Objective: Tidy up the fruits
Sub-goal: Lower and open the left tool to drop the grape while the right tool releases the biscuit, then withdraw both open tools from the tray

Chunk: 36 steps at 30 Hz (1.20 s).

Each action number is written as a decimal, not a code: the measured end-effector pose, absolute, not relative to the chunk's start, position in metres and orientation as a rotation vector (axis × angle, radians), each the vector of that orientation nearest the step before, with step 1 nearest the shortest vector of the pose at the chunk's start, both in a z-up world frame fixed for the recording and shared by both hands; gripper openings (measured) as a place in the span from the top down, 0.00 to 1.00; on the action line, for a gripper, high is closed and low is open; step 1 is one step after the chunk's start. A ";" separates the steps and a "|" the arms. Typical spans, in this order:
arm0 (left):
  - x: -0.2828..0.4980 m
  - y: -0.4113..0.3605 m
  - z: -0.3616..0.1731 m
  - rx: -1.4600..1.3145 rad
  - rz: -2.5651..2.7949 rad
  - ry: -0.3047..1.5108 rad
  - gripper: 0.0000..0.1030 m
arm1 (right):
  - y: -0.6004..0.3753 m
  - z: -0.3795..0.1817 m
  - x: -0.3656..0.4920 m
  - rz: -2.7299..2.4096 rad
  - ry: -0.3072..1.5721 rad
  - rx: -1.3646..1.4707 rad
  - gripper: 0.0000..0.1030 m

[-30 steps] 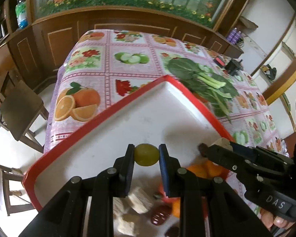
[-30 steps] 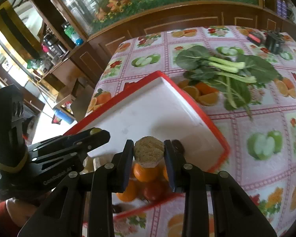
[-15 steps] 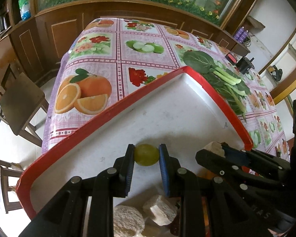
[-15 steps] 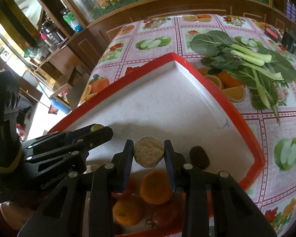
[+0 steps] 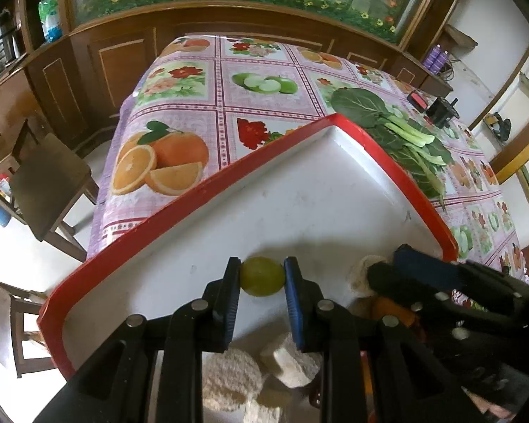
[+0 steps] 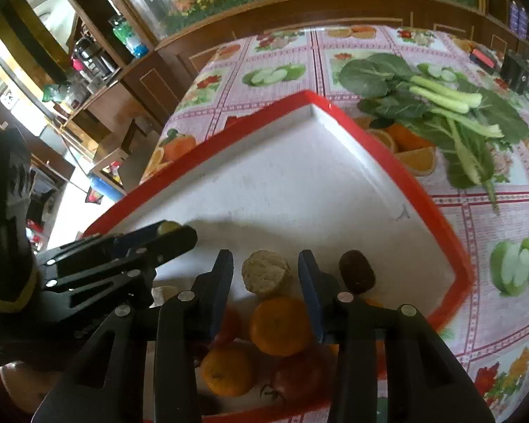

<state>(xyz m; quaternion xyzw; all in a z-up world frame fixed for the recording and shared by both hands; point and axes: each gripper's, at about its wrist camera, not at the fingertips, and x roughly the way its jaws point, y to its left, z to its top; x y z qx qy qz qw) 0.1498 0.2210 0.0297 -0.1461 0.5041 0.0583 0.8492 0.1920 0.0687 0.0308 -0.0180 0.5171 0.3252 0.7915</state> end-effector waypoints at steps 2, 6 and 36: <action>0.147 0.217 0.032 -0.292 0.135 1.062 0.74 | 0.064 0.038 0.189 0.697 1.096 -0.033 0.63; 0.135 0.208 0.041 -0.260 0.143 1.047 0.62 | 0.050 0.054 0.182 0.694 1.059 -0.028 0.59; 0.032 0.163 0.125 -0.082 0.383 0.885 0.00 | -0.010 0.101 0.082 0.744 0.898 -0.158 0.00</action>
